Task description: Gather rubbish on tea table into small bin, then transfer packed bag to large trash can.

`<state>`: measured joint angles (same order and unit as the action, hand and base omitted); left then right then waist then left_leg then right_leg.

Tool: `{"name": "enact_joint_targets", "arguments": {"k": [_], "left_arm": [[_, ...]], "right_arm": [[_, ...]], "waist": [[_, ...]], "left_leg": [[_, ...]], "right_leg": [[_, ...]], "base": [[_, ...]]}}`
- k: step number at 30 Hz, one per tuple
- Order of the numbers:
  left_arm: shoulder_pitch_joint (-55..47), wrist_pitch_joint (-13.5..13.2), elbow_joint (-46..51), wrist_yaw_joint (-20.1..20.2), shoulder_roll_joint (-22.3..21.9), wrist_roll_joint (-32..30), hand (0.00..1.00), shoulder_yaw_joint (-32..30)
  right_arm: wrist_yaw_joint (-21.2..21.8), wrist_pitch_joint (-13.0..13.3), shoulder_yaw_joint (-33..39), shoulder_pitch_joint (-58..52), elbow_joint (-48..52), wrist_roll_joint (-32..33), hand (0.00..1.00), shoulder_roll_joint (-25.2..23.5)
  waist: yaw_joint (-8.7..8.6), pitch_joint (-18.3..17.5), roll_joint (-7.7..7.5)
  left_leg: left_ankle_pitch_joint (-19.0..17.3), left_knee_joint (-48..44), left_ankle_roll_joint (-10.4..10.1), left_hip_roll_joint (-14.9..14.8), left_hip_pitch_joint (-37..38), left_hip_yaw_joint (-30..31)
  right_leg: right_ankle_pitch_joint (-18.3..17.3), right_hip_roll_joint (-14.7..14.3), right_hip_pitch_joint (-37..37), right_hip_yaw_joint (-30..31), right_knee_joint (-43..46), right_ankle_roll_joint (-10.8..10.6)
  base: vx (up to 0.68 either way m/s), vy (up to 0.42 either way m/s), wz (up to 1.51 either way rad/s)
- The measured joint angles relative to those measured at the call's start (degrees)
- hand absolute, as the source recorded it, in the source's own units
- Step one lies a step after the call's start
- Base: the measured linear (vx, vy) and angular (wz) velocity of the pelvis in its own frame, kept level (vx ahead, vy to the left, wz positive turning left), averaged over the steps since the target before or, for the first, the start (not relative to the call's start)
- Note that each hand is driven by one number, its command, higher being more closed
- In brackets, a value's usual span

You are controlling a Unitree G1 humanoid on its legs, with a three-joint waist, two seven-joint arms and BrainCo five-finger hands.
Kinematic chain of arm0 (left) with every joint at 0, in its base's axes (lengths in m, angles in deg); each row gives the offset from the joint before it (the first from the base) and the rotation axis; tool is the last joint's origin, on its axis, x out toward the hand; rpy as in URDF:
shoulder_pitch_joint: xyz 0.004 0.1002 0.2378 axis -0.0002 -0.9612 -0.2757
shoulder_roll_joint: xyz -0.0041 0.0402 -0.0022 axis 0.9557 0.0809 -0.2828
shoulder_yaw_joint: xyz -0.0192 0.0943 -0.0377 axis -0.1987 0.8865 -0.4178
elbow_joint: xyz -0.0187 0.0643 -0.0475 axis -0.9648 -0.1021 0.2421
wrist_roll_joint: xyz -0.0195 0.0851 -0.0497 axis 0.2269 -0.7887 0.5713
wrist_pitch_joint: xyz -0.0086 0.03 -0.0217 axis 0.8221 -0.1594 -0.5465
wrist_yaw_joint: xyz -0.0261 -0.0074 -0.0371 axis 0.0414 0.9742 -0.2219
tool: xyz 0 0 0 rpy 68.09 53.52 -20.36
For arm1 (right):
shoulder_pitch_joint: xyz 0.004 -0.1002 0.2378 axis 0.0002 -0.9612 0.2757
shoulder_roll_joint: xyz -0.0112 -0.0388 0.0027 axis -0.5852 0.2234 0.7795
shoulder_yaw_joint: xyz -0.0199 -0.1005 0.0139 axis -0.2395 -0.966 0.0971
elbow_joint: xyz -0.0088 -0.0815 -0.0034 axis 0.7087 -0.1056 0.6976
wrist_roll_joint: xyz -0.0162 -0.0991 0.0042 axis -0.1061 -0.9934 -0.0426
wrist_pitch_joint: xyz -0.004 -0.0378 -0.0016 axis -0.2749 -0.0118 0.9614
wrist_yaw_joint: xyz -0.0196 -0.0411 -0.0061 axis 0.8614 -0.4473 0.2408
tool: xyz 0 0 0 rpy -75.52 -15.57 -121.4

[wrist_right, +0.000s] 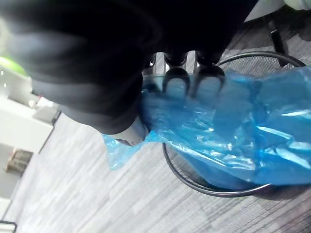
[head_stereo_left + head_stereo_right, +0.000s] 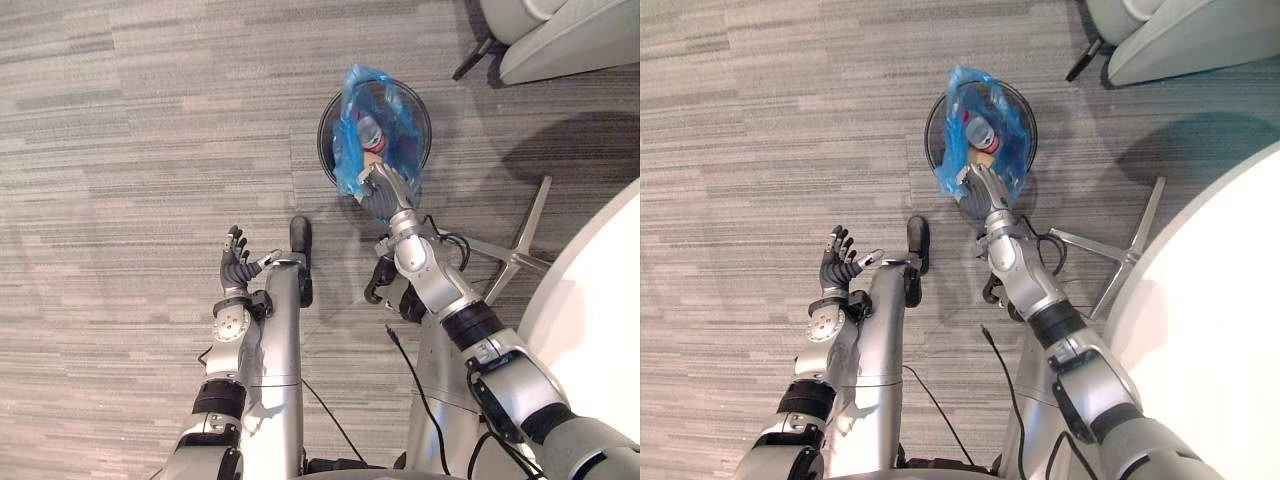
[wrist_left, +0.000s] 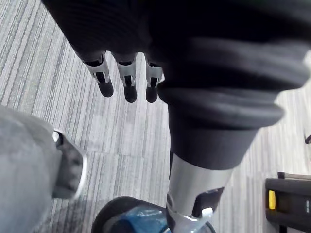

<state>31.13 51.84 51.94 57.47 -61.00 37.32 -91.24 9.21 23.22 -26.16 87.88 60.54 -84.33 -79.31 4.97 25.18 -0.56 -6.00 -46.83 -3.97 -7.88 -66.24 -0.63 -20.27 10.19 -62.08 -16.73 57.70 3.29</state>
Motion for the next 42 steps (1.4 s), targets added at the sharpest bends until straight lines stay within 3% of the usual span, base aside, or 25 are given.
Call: {"name": "enact_joint_targets", "arguments": {"k": [5, 8, 12, 14, 16, 21, 26, 30, 42], "left_arm": [[-4.4, 0.3, 0.0, 1.0, 0.4, 0.0, 0.0, 1.7], [-6.7, 0.3, 0.0, 1.1, -0.1, 0.0, 0.0, 1.9], [-10.8, 0.3, 0.1, 1.2, 0.1, -0.1, 0.0, 1.8], [-13.4, 0.4, -0.2, 1.7, 0.3, -1.1, 0.0, 2.3], [-15.2, 0.7, -0.8, 2.4, 1.1, -1.8, 0.0, 3.8], [-15.7, 0.8, -6.9, 3.6, 2.4, -3.8, 0.0, 6.7], [-16.2, 0.8, -9.1, 4.8, 3.9, -5.1, 0.0, 7.7], [-19.5, 0.8, -8.9, 4.9, 3.9, -6.1, 0.0, 7.8], [-26.5, 0.5, 7.3, 7.5, 4.0, -6.8, 0.0, 11.0]], "right_arm": [[1.0, 1.0, -0.1, -8.8, 7.9, 3.3, 1.0, -2.6], [1.4, 1.6, -0.1, -13.1, 11.3, 5.2, 1.0, -3.5], [3.3, 2.5, -0.4, -18.0, 14.8, 7.1, 1.0, -5.6], [4.3, 3.2, -0.8, -20.5, 16.4, 7.8, 1.0, -6.6], [5.2, 3.3, -1.2, -22.5, 17.1, 8.9, 1.0, -7.0], [8.0, 4.5, -1.1, -26.6, 16.5, 11.6, 1.0, -6.9], [11.6, 5.2, -0.2, -27.2, 14.1, 16.6, 1.0, -6.7], [13.7, 5.3, -0.2, -28.9, 13.9, 19.5, 1.0, -6.8], [16.5, 5.4, -0.7, -29.1, 13.9, 26.2, 1.0, -4.9]], "waist": [[-0.97, 0.0, -0.66], [-1.09, -0.1, -0.92], [-0.95, -1.6, -2.88], [-0.97, -3.8, -4.8], [-0.99, -6.2, -5.37], [-1.07, -11.5, -5.35], [-1.37, -12.9, -5.29], [-2.56, -17.2, -4.14], [-2.63, -20.4, -1.29]], "left_leg": [[0.3, 5.6, -0.5, -0.1, 11.7, -0.8], [0.2, 9.3, -0.4, -0.2, 19.4, -1.1], [0.0, 13.9, 0.0, -0.1, 28.4, -2.5], [0.2, 17.4, 0.2, 0.0, 32.9, -4.0], [0.4, 19.9, 0.3, 0.1, 35.7, -4.4], [3.6, 29.9, 0.4, 1.0, 43.6, -5.3], [7.3, 39.2, -0.1, 1.7, 52.0, -5.8], [9.0, 44.8, -0.3, 2.0, 57.1, -6.1], [11.6, 51.5, 0.3, 2.4, 62.4, -6.6]], "right_leg": [[0.7, -0.4, 11.5, -0.9, -5.6, 0.8], [1.3, -1.2, 19.7, -1.5, -10.5, -0.3], [2.4, -2.1, 29.0, -1.4, -16.7, -2.0], [3.3, -2.3, 32.9, -0.8, -20.2, -2.7], [4.2, -2.9, 35.6, -0.5, -23.5, -2.7], [7.9, -4.2, 43.0, -0.5, -34.0, -3.3], [11.2, -5.6, 50.9, -0.5, -42.9, -3.5], [13.0, -6.4, 55.6, -0.5, -48.1, -4.0], [15.7, -7.4, 58.9, 1.4, -52.1, -4.4]], "base": [[0.07, -0.012, -0.02], [0.1, 0.024, -0.03], [0.11, 0.053, -0.06], [0.12, 0.049, -0.13], [0.12, 0.032, -0.11], [0.17, 0.029, -0.04], [0.11, 0.013, -0.03], [0.08, 0.0, -0.03], [-0.04, 0.016, -0.05]]}}
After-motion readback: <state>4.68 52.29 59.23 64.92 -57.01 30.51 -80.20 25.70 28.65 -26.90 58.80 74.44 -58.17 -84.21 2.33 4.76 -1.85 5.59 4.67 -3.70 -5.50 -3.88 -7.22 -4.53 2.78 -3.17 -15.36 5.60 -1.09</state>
